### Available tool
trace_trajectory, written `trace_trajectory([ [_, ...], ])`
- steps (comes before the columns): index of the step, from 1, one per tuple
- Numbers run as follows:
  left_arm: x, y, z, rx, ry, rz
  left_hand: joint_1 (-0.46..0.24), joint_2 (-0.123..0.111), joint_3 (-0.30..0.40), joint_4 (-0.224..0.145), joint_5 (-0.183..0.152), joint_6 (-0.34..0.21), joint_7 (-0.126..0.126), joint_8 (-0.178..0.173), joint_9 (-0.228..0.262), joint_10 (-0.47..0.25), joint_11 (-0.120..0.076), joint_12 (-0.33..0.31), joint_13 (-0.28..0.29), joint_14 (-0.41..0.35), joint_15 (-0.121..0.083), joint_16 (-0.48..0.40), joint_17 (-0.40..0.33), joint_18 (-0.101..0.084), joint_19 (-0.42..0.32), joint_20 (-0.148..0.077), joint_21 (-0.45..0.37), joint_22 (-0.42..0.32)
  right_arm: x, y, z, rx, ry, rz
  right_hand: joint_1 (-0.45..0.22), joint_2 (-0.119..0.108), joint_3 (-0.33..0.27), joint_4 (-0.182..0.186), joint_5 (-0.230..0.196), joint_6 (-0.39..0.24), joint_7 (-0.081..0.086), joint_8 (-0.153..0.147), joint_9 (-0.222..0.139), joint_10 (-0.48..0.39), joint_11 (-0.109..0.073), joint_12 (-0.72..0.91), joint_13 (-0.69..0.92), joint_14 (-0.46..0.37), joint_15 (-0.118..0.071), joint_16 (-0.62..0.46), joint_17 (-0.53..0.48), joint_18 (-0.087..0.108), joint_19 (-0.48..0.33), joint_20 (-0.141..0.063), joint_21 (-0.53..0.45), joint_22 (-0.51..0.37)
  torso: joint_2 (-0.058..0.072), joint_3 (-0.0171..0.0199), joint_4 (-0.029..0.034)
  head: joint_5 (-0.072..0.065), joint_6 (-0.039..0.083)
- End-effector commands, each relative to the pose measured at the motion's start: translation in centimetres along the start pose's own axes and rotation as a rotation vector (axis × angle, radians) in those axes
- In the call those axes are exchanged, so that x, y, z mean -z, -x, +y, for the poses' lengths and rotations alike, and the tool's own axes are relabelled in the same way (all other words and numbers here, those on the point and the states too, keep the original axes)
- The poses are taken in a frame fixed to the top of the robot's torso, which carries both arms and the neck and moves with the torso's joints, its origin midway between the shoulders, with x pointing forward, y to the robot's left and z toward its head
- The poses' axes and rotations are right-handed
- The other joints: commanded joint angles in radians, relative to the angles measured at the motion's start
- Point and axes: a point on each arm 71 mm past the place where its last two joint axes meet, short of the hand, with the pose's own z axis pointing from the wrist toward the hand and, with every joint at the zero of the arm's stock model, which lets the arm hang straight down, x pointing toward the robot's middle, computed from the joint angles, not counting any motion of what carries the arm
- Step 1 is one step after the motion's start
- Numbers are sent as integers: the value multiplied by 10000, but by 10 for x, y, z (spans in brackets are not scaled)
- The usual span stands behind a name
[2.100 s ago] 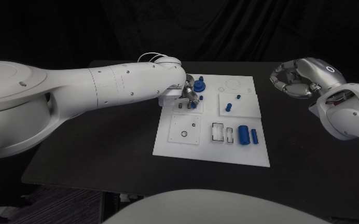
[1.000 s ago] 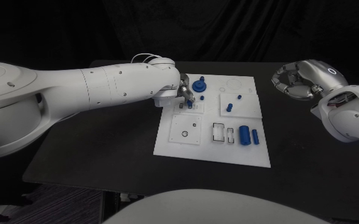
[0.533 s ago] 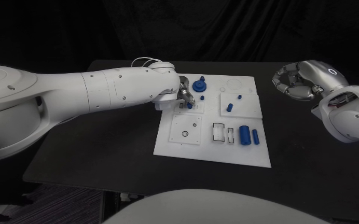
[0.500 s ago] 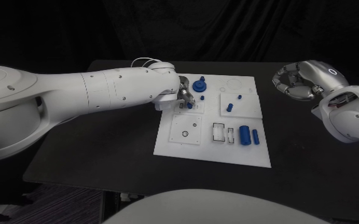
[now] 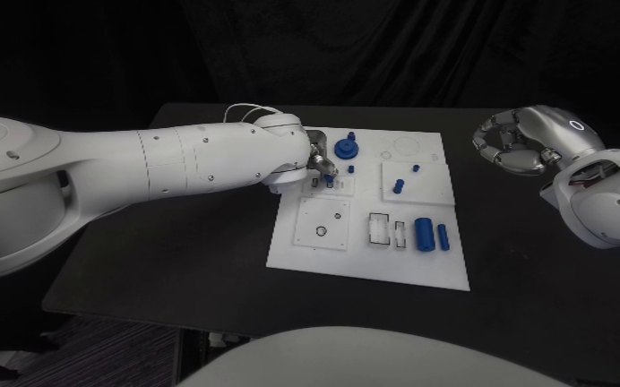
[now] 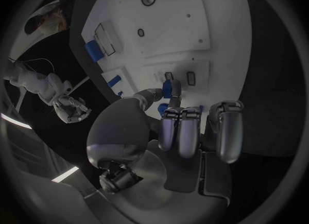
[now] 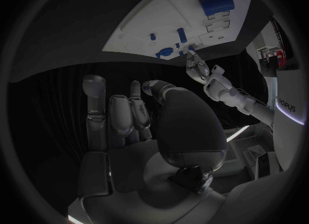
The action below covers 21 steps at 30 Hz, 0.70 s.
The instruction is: Assemble the parts on the task board
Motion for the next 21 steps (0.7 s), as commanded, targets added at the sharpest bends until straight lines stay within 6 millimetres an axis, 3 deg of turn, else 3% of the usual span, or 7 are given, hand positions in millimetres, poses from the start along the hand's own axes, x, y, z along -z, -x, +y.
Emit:
trace_trajectory([
  [1,0,1,-1,89,-84,-461,-78,53,55,4,2,63,9,52,11,1063,-61,35,2622,1057,-75,26,2634,77,265,-45,30,1803,0,-1,-2,52,-213,59,98,-10,5,-58,37,79,16,58,12,-34,-46,-39,-12,-17,-31,-48,-15,-17,5,-26,-50,780,-3,1,22,-1,2],
  [16,2,-1,1,40,-75,-336,-97,51,86,-6,0,91,-2,65,23,1054,-71,21,2616,1057,-84,26,2634,85,250,-55,-2,1784,1,-1,-3,62,-290,106,156,-19,28,-123,36,79,17,71,29,-37,-48,-46,-13,-21,-33,-58,-19,-15,1,-29,-72,781,4,-8,-24,103,2],
  [21,2,-2,2,32,-72,-302,-100,51,92,-9,1,96,-4,67,25,1053,-74,19,2615,1057,-86,26,2634,86,249,-56,-6,1782,1,-2,-4,63,-299,106,170,-20,34,-139,36,80,16,76,34,-36,-48,-46,-12,-21,-34,-58,-18,-14,0,-29,-76,782,3,-9,-9,99,2],
])
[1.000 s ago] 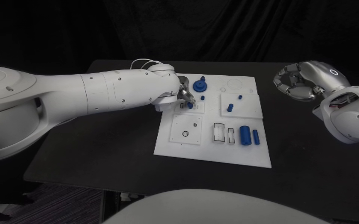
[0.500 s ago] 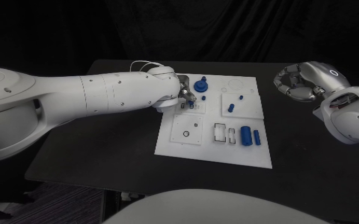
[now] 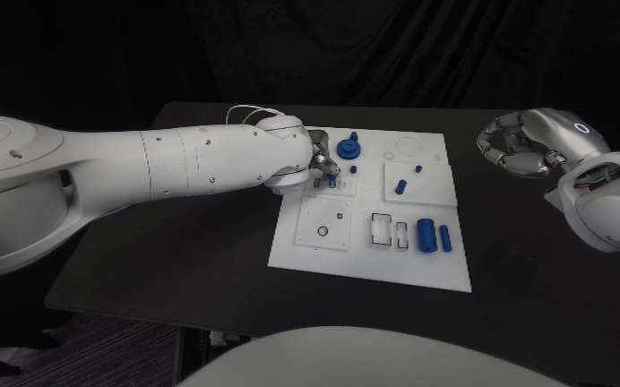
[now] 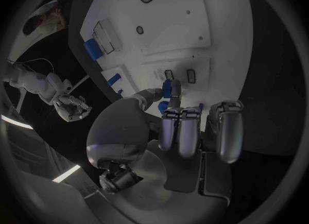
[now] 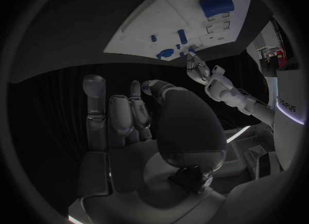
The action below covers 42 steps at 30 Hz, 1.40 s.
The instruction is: Assemble the parts on the task board
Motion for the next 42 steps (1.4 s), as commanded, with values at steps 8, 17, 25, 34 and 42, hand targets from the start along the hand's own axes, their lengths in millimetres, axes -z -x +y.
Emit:
trace_trajectory([
  [8,0,-3,0,-43,-52,16,-47,32,78,16,7,92,-27,73,18,1014,-55,-6,2604,1057,-91,26,2635,90,240,-62,-25,1773,1,-1,-3,49,-231,25,140,15,24,-82,36,82,16,42,23,-45,-48,-57,-23,-23,-34,-64,-18,-14,-1,-30,-44,783,4,4,3,2,2],
  [17,0,-6,2,-31,-40,59,-55,33,94,12,11,94,-30,74,21,996,-58,-34,2591,1057,-93,26,2635,100,219,-65,-63,1750,2,-1,-3,48,-238,43,147,15,27,-90,36,83,16,44,26,-39,-48,-51,-16,-25,-34,-69,-23,-14,-1,-30,-43,784,7,-4,-13,30,2],
  [25,-1,-7,3,-2,-62,70,-59,33,105,9,13,92,-31,72,22,979,-58,-61,2579,1057,-95,26,2635,105,207,-67,-84,1737,2,-3,-3,41,-231,66,158,16,33,-104,36,84,17,48,30,-38,-47,-51,-15,-24,-34,-67,-19,-14,-2,-30,-50,784,9,-9,-8,50,2],
  [34,-1,-10,3,4,-72,123,-64,33,120,5,16,87,-32,69,24,972,-57,-72,2574,1057,-95,26,2635,107,203,-69,-94,1732,3,-3,-4,41,-252,84,158,16,33,-104,36,84,17,48,30,-38,-47,-51,-15,-24,-34,-67,-19,-14,-2,-30,-50,784,12,-13,2,43,2],
  [42,-1,-11,5,-23,-44,187,-77,38,145,4,18,83,-30,66,27,952,-56,-104,2560,1057,-95,26,2635,110,196,-71,-109,1724,3,-4,-4,43,-256,120,175,23,44,-126,36,87,19,54,37,-39,-47,-55,-18,-24,-35,-68,-18,-14,0,-31,-49,786,12,-12,-11,47,2],
])
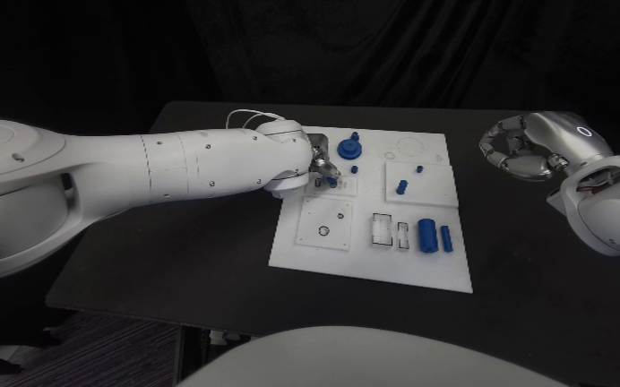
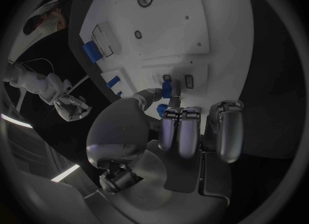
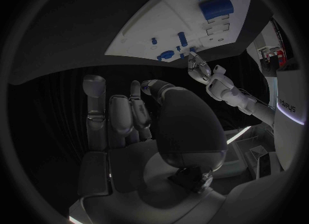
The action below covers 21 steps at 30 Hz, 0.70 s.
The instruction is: Assemble the parts on the task board
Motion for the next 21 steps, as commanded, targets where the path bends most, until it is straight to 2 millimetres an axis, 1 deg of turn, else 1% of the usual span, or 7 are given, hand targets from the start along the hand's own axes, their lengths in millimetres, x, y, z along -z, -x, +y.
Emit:
trace_trajectory([
  [1,0,-4,1,-94,-66,133,-51,64,66,-21,37,19,-37,28,17,952,-56,-65,2560,1021,-60,26,2635,111,195,-72,-36,1727,1,-1,-1,44,-177,34,101,25,-5,-77,36,59,-9,55,12,-39,-47,-55,-5,-24,-35,-37,-11,-14,0,-31,-50,780,1,3,-14,14,2],
  [11,3,-7,1,-117,-143,222,-59,67,75,-19,38,19,-36,28,19,942,-55,-81,2553,1021,-59,26,2635,112,193,-73,-41,1724,1,-1,-2,49,-201,47,119,26,3,-99,35,59,-9,59,18,-43,-47,-61,-10,-26,-35,-44,-16,-12,-2,-32,-62,779,2,17,-6,7,2],
  [16,3,-7,1,-130,-139,249,-59,67,75,-19,38,19,-36,28,19,942,-55,-81,2553,1021,-59,26,2635,112,193,-73,-41,1724,1,-2,-2,47,-200,57,119,26,3,-99,35,59,-9,59,18,-43,-47,-61,-10,-26,-35,-44,-16,-12,-2,-32,-62,779,0,9,0,15,2],
  [18,3,-7,2,-130,-134,250,-59,67,75,-19,38,19,-36,28,19,942,-55,-81,2553,1021,-59,26,2635,112,193,-73,-41,1724,1,-2,-2,47,-202,63,125,25,5,-108,35,59,-8,61,20,-45,-47,-63,-11,-27,-35,-48,-20,-12,-2,-32,-63,779,1,8,-11,21,2],
  [21,3,-6,2,-132,-114,250,-72,68,88,-16,38,17,-34,27,22,932,-54,-97,2546,1021,-59,26,2635,114,188,-74,-52,1719,1,-2,-2,46,-206,71,135,26,10,-120,35,59,-9,63,23,-44,-47,-63,-10,-25,-35,-44,-15,-12,-3,-32,-67,779,3,7,-11,34,2],
])
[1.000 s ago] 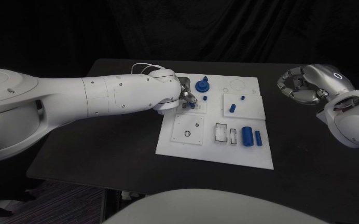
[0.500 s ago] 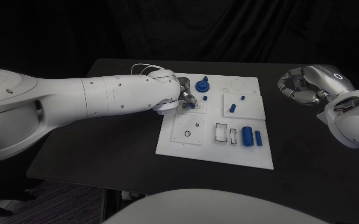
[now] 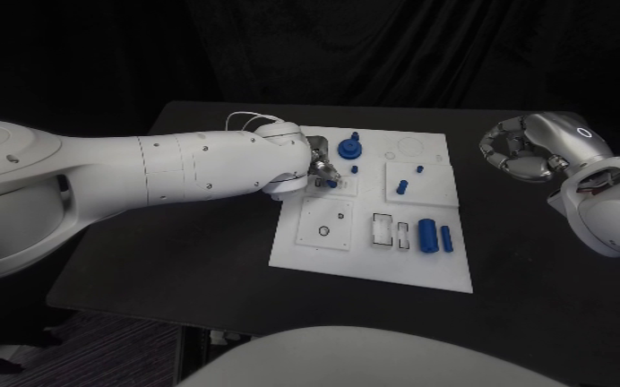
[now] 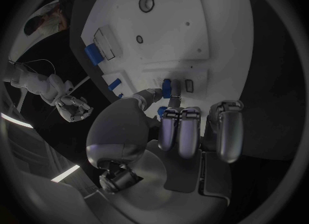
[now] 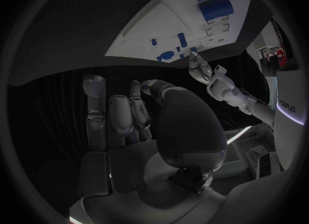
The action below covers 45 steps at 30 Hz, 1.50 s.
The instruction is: Assemble the parts on the task board
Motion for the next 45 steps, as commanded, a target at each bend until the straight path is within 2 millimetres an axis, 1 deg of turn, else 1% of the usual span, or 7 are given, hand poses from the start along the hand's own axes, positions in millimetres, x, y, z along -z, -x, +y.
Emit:
trace_trajectory([
  [1,-1,-2,1,-119,-42,147,-32,107,57,9,38,20,-69,49,-4,932,-54,-52,2546,1021,-59,26,2635,114,188,-74,-52,1719,1,-1,-2,49,-197,23,109,-11,16,-81,35,61,-11,68,20,-42,-49,-61,-9,-27,-36,-49,-11,-11,-3,-33,-72,782,0,-3,-3,17,2],
  [8,-1,-2,1,-136,-25,169,-122,92,72,39,-60,9,-61,41,6,919,-45,-74,2536,1021,-56,26,2635,116,180,-74,-76,1710,1,-1,-2,49,-209,37,128,-10,25,-105,35,62,-11,73,26,-46,-49,-68,-14,-29,-37,-56,-17,-11,-1,-34,-70,784,-7,2,-3,13,2],
  [12,-1,-3,1,-157,-38,199,-429,121,-146,256,-1368,26,-59,10,10,915,-39,-86,2530,1021,-46,26,2635,114,191,-69,-100,1715,1,-1,-2,49,-214,46,128,-10,25,-105,35,62,-11,73,26,-46,-49,-68,-14,-29,-37,-56,-17,-11,-1,-34,-70,784,-6,1,1,20,2],
  [14,-1,-3,1,-170,-55,220,-806,138,-578,634,-2639,61,-26,-50,-51,905,-10,-104,2522,1021,-20,26,2635,116,189,-49,-132,1710,1,-2,-2,49,-217,51,128,-10,25,-105,35,62,-11,73,26,-46,-49,-68,-14,-29,-37,-56,-17,-11,-1,-34,-70,784,-11,2,-1,18,2],
  [19,-2,-3,1,-192,-89,256,-1122,132,-1183,1075,-3614,70,22,-190,-206,887,34,-134,2509,1021,9,26,2635,118,197,-23,-160,1716,1,-2,-2,48,-216,56,140,-10,30,-122,34,60,-9,75,30,-43,-49,-65,-10,-32,-37,-66,-27,-8,-6,-35,-90,781,-7,0,-8,36,2],
  [36,-3,-3,3,-185,-116,269,-1399,202,-2111,1746,-4047,184,28,-298,-437,882,52,-143,2506,1021,29,26,2635,117,219,0,-180,1748,1,-2,-2,44,-207,73,158,-10,38,-147,34,57,-8,78,35,-45,-49,-69,-12,-29,-38,-60,-18,-8,-6,-35,-95,781,-6,6,0,32,2],
  [45,5,-3,5,124,-477,-54,-1111,314,-2599,2002,-4094,551,-162,230,80,1041,-98,119,2622,1021,-92,26,2635,66,357,-102,15,1890,3,-1,-3,44,-213,48,165,-9,42,-157,34,56,-7,79,37,-48,-49,-73,-16,-32,-38,-67,-25,-9,-5,-36,-93,782,7,1,-10,-37,2],
])
